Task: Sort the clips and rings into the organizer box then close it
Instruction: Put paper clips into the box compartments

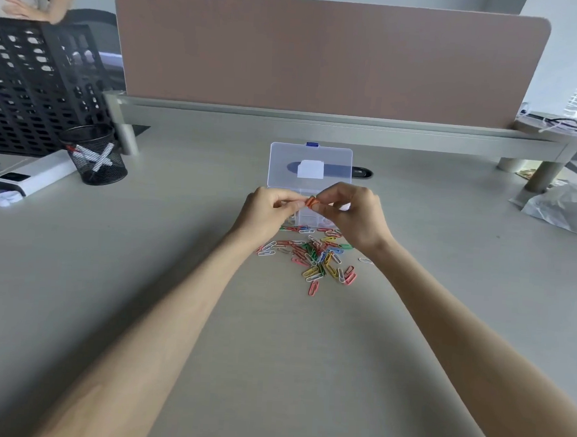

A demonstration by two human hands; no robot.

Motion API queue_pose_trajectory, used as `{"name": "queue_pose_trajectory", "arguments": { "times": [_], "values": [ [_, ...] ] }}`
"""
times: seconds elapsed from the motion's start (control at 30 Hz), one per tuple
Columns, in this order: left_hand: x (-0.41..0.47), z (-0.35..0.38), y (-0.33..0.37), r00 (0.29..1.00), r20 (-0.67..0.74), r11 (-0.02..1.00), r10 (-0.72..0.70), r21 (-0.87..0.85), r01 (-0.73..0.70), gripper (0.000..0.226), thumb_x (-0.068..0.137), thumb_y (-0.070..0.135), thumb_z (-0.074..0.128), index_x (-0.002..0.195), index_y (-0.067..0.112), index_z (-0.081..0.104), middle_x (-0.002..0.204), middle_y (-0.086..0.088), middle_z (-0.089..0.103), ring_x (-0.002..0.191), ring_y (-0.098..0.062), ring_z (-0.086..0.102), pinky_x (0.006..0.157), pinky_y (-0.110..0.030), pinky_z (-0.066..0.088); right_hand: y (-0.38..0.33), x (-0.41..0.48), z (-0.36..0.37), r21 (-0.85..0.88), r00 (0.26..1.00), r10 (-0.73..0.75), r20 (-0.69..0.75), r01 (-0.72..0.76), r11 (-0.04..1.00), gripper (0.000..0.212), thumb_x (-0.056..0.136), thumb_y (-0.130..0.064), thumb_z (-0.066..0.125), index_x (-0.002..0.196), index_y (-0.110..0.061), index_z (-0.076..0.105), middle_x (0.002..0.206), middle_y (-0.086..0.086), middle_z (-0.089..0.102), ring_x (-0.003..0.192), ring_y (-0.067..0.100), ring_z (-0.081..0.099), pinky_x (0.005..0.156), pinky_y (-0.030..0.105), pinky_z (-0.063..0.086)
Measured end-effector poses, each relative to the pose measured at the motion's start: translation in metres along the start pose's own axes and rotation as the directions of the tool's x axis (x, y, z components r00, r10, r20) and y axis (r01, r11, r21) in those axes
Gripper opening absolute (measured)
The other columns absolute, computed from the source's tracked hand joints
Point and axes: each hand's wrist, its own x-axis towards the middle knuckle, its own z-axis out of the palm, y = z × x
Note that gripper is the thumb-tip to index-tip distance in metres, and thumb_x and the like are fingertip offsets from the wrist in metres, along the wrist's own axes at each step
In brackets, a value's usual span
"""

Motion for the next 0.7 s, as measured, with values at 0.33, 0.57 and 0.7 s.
{"name": "queue_pose_trajectory", "arguments": {
  "times": [0.33, 0.57, 0.7],
  "values": [
    [0.03, 0.012, -0.005, 0.993, 0.055, 0.932, 0.101, 0.344, -0.114, 0.016, 0.089, 0.023, 0.062, 0.1, 0.026, 0.074, 0.101, 0.007, 0.074, 0.09, -0.014, 0.065, 0.076, -0.025, 0.049, 0.024, 0.025, 0.011, -0.209, 0.996, 0.033, 0.088, -0.014, 0.978, 0.015, 0.072, -0.029, 0.08, 0.071, -0.023, 0.066, 0.079, -0.006, 0.074, 0.078, 0.009, 0.067, 0.075, 0.035, 0.056],
    [0.029, 0.005, -0.013, 0.996, 0.077, 0.955, 0.043, 0.288, -0.064, 0.014, 0.087, 0.02, 0.065, 0.096, 0.024, 0.075, 0.093, 0.004, 0.074, 0.084, -0.011, 0.064, 0.076, -0.027, 0.052, 0.02, 0.027, 0.011, -0.2, 0.997, -0.022, 0.072, 0.036, 0.979, 0.004, 0.074, -0.013, 0.077, 0.078, -0.013, 0.076, 0.079, 0.003, 0.075, 0.072, 0.014, 0.067, 0.077, 0.035, 0.056],
    [0.03, 0.003, -0.015, 0.998, 0.048, 0.961, 0.026, 0.276, -0.038, 0.012, 0.085, 0.022, 0.068, 0.093, 0.026, 0.076, 0.092, 0.005, 0.074, 0.087, -0.013, 0.065, 0.079, -0.033, 0.055, 0.02, 0.027, 0.015, -0.204, 0.994, -0.031, 0.101, 0.051, 0.978, 0.006, 0.076, -0.009, 0.074, 0.081, -0.012, 0.077, 0.081, 0.006, 0.076, 0.073, 0.011, 0.068, 0.081, 0.033, 0.056]
  ]
}}
